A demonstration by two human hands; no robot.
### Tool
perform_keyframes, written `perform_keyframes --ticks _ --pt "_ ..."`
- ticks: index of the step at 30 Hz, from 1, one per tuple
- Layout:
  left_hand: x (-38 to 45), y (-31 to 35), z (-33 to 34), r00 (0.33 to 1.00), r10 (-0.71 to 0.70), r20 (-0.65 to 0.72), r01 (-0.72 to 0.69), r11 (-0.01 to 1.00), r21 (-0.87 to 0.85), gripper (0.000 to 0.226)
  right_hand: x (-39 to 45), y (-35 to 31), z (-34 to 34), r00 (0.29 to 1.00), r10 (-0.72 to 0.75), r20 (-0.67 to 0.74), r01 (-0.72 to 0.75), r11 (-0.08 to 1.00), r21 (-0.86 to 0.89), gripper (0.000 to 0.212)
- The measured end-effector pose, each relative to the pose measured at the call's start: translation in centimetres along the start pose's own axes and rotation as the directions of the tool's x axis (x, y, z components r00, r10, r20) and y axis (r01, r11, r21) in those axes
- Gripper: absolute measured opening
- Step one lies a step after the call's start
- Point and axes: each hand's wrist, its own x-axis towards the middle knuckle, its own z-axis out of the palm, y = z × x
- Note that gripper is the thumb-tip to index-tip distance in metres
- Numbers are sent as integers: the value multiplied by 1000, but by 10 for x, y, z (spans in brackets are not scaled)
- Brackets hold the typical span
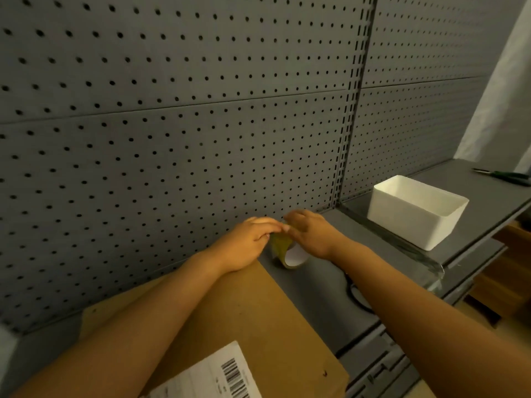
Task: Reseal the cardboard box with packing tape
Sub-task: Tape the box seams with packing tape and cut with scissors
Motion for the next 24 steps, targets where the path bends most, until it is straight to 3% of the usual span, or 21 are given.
perform_keyframes --ticks 2,7,13,17,24 --pt "-1 4 -3 1000 -13 -21 13 1000 -19 41 6 1 0 997 11 73 -10 1000 -12 51" --pt "-10 18 -17 976 -147 -158 139 988 -65 34 10 10 -7 996 39 83 -47 994 100 46" --pt "-42 27 -23 934 -232 -273 287 940 183 23 9 10 -18 989 -50 138 26 985 170 39" --pt "-60 37 -19 904 -266 -335 350 910 223 23 8 13 -20 986 -85 142 52 974 221 38" --pt "-71 54 -18 901 -308 -305 403 855 327 29 3 18 -20 987 -125 103 97 965 244 37"
